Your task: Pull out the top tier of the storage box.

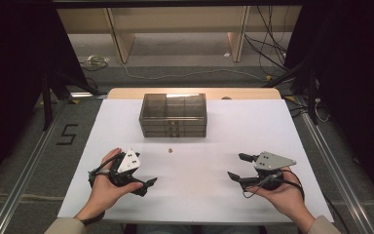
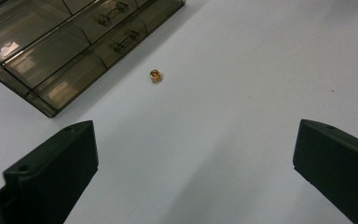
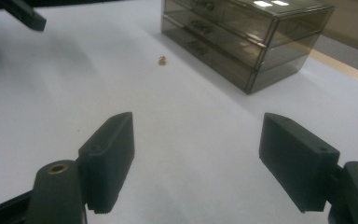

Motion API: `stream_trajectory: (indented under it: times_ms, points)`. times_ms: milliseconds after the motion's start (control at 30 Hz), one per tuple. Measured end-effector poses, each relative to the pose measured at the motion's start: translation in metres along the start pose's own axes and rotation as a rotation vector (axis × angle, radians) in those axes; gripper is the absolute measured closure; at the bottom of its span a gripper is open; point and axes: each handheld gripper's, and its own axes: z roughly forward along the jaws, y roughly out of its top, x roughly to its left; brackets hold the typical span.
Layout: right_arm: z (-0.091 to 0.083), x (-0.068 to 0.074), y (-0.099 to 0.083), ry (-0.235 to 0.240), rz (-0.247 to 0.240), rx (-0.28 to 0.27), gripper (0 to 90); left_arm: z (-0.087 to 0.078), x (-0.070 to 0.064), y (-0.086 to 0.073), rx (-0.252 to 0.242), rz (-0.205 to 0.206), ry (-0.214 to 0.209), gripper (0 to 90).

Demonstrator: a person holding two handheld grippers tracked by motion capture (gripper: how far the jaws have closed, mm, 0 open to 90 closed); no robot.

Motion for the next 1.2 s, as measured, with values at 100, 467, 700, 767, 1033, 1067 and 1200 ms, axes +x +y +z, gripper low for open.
stream_trajectory:
  times_ms: [100,467,700,767,1033,1067,1200]
  points:
    - [0.007,0.004,0.005,-0.005,-0.040,0.012,29.4,0.000,-0.001,0.000,0.002,0.006,-0.004,0.0]
    - [0.049,0.020,0.045,-0.068,-0.204,0.034,34.6,0.001,-0.004,-0.001,0.009,0.028,-0.012,0.0]
    - [0.092,0.020,0.070,-0.115,-0.296,0.054,37.8,-0.001,-0.004,-0.001,0.004,0.026,-0.019,0.0]
    - [0.104,0.019,0.075,-0.128,-0.321,0.060,39.5,-0.001,-0.004,-0.001,0.001,0.022,-0.018,0.0]
    - [0.147,0.017,0.092,-0.163,-0.391,0.090,43.1,0.000,-0.005,0.000,-0.001,0.028,-0.019,0.0]
    - [0.153,0.017,0.094,-0.166,-0.393,0.091,43.2,-0.001,-0.005,0.000,-0.002,0.030,-0.020,0.0]
    - [0.166,0.015,0.100,-0.184,-0.410,0.102,44.1,-0.001,-0.006,0.000,-0.002,0.032,-0.022,0.0]
